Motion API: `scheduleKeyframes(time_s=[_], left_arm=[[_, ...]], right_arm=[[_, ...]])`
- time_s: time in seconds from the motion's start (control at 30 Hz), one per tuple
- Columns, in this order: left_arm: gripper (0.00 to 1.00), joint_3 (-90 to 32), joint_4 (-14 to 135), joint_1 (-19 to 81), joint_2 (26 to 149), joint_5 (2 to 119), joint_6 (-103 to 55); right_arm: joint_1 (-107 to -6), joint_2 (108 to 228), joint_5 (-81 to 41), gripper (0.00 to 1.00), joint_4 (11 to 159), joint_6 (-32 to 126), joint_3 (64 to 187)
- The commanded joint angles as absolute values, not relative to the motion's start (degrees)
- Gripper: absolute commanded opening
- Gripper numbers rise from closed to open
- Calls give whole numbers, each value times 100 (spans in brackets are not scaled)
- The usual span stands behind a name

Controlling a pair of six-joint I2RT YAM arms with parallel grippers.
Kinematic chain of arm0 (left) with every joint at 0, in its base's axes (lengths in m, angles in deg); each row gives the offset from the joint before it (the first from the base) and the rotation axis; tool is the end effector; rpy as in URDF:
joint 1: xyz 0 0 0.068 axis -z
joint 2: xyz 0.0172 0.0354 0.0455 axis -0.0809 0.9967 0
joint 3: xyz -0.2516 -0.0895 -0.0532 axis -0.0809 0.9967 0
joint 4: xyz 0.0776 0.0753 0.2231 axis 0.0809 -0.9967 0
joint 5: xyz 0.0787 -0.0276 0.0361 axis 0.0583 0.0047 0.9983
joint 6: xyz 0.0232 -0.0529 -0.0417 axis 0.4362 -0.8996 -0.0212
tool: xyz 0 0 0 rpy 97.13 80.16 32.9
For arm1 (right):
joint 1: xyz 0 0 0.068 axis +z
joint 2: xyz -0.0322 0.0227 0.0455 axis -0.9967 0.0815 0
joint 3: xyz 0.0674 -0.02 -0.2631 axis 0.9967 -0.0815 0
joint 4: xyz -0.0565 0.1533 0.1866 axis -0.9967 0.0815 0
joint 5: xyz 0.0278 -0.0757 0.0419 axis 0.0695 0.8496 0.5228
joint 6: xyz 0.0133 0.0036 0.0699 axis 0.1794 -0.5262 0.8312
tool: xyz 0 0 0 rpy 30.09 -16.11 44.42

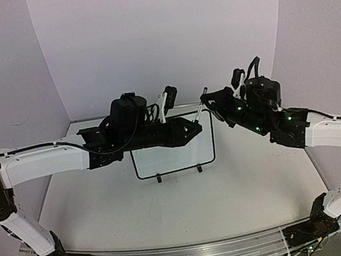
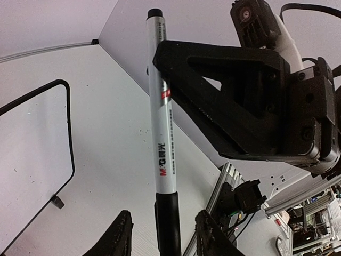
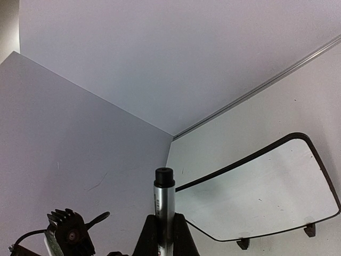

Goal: Write a sentence on the whiteboard
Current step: Pass from the right arm to the left

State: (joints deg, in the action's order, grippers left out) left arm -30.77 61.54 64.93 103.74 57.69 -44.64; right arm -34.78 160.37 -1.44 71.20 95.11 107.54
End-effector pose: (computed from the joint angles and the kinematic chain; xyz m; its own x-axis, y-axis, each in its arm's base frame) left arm 0.1857 -0.3482 0.3288 -0.6044 0.0172 -0.7965 0.7364 0.3935 -0.5503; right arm 0.2089 0.2357 0.3550 -0.5332 0.6149 -0.5811 -0.3403 0.4729 0.8127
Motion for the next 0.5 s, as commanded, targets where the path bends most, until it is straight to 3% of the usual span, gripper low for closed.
scheduleKeyframes(time_s=[0.0,0.4,0.47], left_arm=[[36,-3403,6332,6530,10446,5654,-4488],[2,-3443,6242,6532,10502,5727,-4431],[0,-3436,6161,6533,10497,5739,-4390]], right_arm=[[-3454,16007,15,0,6934,9472,10887],[-3455,15948,2,0,7329,9318,10911],[-3460,15894,65,5,7646,9207,10995]])
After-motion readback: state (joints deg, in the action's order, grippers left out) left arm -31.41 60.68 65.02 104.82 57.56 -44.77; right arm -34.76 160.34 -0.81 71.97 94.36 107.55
